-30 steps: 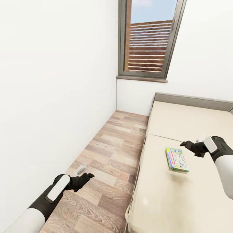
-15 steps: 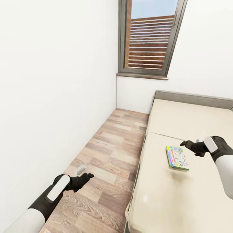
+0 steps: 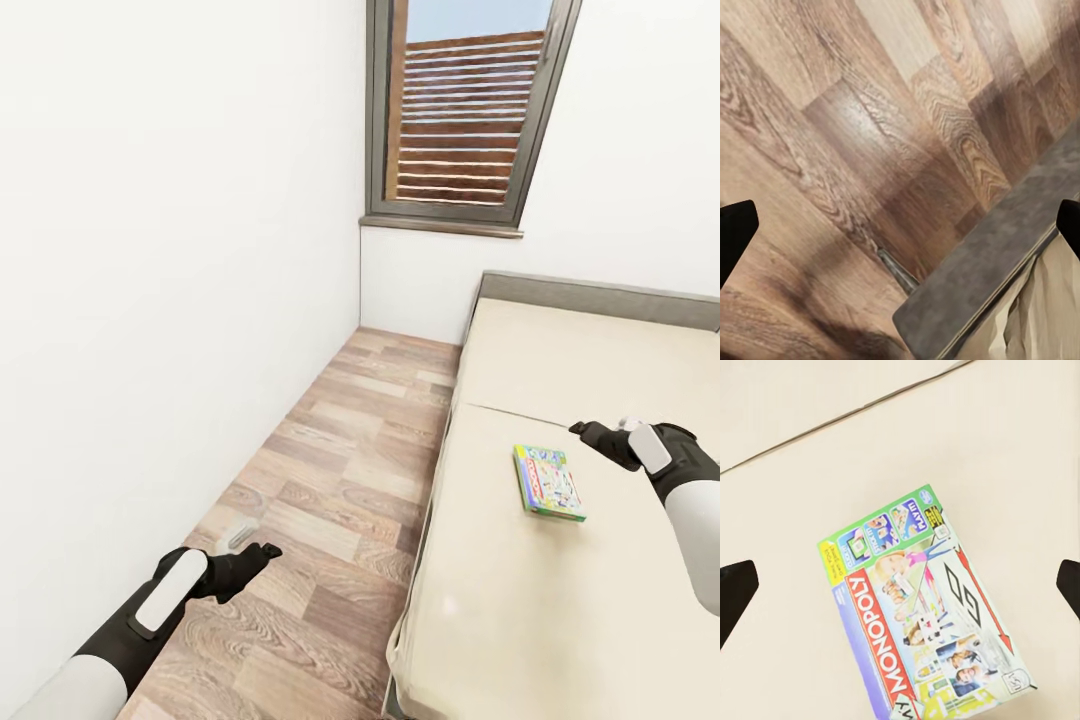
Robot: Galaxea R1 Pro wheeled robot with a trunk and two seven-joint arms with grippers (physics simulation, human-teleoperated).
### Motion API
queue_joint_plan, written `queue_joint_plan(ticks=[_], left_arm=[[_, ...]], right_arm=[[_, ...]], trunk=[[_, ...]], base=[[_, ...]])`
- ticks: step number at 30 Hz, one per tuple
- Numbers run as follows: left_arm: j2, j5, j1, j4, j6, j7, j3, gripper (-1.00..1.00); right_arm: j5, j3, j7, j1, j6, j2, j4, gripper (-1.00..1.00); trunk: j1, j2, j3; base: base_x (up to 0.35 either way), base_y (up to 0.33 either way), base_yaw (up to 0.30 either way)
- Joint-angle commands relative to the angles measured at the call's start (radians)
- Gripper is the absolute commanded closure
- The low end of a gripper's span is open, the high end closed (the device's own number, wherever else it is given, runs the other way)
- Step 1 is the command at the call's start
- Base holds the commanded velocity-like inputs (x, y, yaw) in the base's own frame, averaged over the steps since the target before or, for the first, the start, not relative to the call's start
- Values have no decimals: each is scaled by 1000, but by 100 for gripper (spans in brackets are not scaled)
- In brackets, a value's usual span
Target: Put all the toys in the child's room - the three board games (two on the bed and one on the table), the two jigsaw puzzles on the table, and the tennis ball on the table - inside the toy box on the table in the child's room.
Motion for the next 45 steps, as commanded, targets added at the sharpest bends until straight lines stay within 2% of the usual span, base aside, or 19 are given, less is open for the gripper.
queue_joint_plan(ticks=[1,12,21,23,26,34,39,45], left_arm=[[2,11,0,-2,-1,9,-3,-100],[5,22,0,-10,0,8,-1,-100],[6,23,0,-13,1,11,-1,-100],[6,23,0,-13,1,12,-1,-100],[3,23,0,-13,1,12,-1,-100],[4,23,0,-13,1,12,-1,-100],[4,23,0,-13,1,12,-1,-100],[3,24,0,-13,2,11,-1,-100]], right_arm=[[-10,-2,-4,0,0,0,0,-100],[-11,-3,49,0,18,0,5,-100],[-11,-5,63,-2,41,-5,5,-100],[-11,-6,64,-2,46,-12,4,-100],[-14,-8,64,-5,52,-36,-1,-100],[-14,-8,64,-10,50,-39,-3,-100],[-13,-7,79,-54,54,-58,1,-100],[-10,-7,119,-73,85,-73,7,-100]], trunk=[[0,0,-3],[0,0,-20],[34,-63,-63],[42,-77,-73],[54,-98,-87],[84,-154,-125],[103,-189,-149],[126,-231,-177]], base=[[0,0,0],[0,0,0],[0,0,0],[0,0,0],[0,0,0],[0,0,0],[0,0,0],[0,0,0]])
